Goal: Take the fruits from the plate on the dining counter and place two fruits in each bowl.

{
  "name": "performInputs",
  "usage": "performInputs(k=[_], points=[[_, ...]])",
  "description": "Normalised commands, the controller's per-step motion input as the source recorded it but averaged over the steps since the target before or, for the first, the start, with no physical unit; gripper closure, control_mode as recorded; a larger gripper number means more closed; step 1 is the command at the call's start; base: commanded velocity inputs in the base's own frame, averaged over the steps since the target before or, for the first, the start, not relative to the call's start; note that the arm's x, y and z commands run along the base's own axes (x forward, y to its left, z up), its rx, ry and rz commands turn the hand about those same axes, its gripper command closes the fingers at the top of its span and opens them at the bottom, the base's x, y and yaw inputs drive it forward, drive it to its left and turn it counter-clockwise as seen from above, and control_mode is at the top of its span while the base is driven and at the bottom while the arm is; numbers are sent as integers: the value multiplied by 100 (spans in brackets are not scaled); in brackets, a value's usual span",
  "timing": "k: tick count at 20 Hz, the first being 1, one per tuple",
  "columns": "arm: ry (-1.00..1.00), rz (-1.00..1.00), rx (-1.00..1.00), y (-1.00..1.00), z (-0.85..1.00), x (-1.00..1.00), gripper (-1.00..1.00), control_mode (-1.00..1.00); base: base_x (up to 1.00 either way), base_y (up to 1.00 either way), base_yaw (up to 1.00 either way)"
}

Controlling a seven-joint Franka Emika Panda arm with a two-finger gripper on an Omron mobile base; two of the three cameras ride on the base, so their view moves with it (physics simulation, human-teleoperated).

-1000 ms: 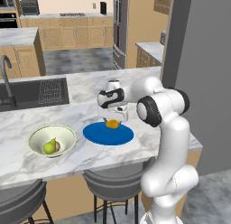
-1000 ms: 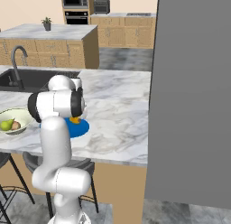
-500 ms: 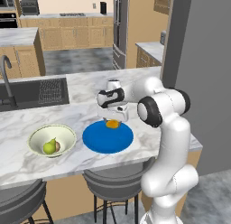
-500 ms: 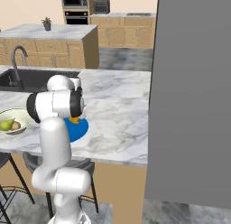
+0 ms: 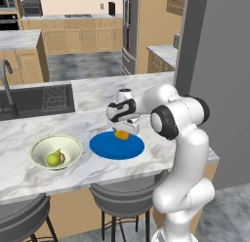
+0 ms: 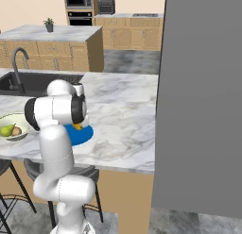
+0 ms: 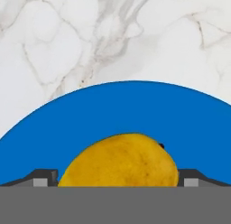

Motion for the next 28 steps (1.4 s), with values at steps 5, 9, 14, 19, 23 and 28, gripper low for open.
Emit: performInputs(k=[5, 9, 14, 19, 23, 28], points=[[-8, -16, 0, 5, -11, -8, -100, -100, 0, 0, 0], [0, -14, 0, 0, 0, 0, -100, -100, 0, 0, 0], [0, -5, 0, 0, 0, 0, 100, -100, 0, 0, 0], [0, 0, 0, 0, 14, -4, 100, -100, 0, 0, 0], [0, 0, 4, 0, 84, -71, 100, -100, 0, 0, 0], [0, 6, 4, -8, 99, -94, 100, -100, 0, 0, 0]])
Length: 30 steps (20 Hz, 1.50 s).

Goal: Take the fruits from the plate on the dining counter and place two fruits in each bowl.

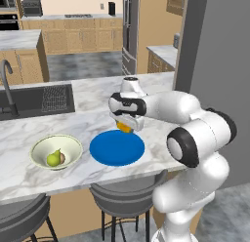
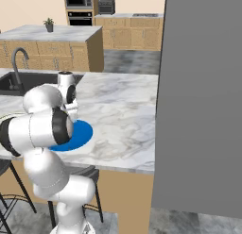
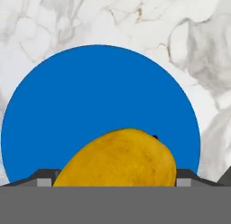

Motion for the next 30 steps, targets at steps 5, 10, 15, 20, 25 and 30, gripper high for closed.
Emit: performInputs(k=[5, 10, 15, 20, 25, 30], points=[[0, 40, 0, -21, 62, -88, 100, -100, 0, 0, 0], [-4, 60, 0, -23, 6, -42, 100, -100, 0, 0, 0], [-21, 48, 1, -31, 15, -44, 100, -100, 0, 0, 0], [-16, 13, 1, 0, 40, -73, 100, -100, 0, 0, 0], [-1, 0, 0, 0, 25, -43, 100, -100, 0, 0, 0], [0, 0, 0, 0, 0, 0, 100, -100, 0, 0, 0]])
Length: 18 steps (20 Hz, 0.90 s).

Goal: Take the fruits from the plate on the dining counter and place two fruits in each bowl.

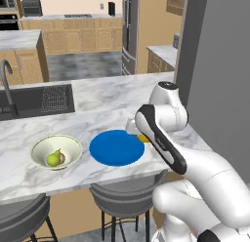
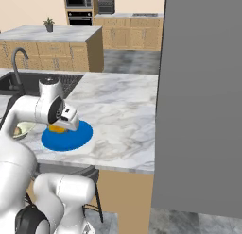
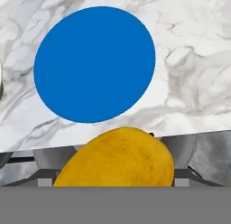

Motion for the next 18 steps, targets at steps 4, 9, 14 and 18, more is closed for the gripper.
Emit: performInputs(k=[4, 9, 14, 18], points=[[0, 0, 0, 0, 0, 0, 100, 100, -50, 18, 1], [0, 0, 0, 0, 0, 0, 100, 100, -84, 86, 4], [0, 0, 0, 0, 0, 0, 100, 100, -12, 100, 5], [0, 0, 0, 0, 0, 0, 100, 100, 12, 100, 12]])
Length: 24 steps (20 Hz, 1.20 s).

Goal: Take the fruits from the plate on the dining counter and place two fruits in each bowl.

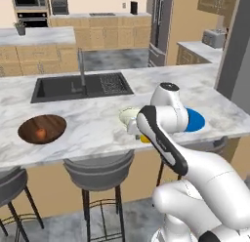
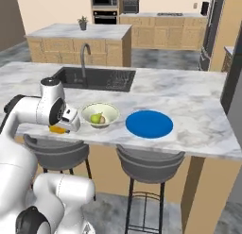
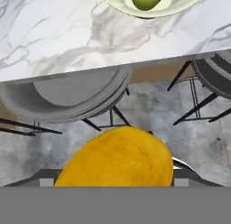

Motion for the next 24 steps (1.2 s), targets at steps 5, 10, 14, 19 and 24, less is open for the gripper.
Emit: performInputs(k=[5, 10, 14, 19, 24], points=[[0, 0, 0, 0, 0, 0, 100, 100, 2, 100, 8], [0, 0, 0, 0, 0, 0, 100, 100, 43, 97, -2], [0, 0, 0, 0, 0, 0, 100, 100, 63, 75, -9], [0, 0, 0, 0, 0, 0, 100, 100, 98, 0, -15], [0, 0, 0, 0, 0, 0, 100, 100, 46, -1, -2]])
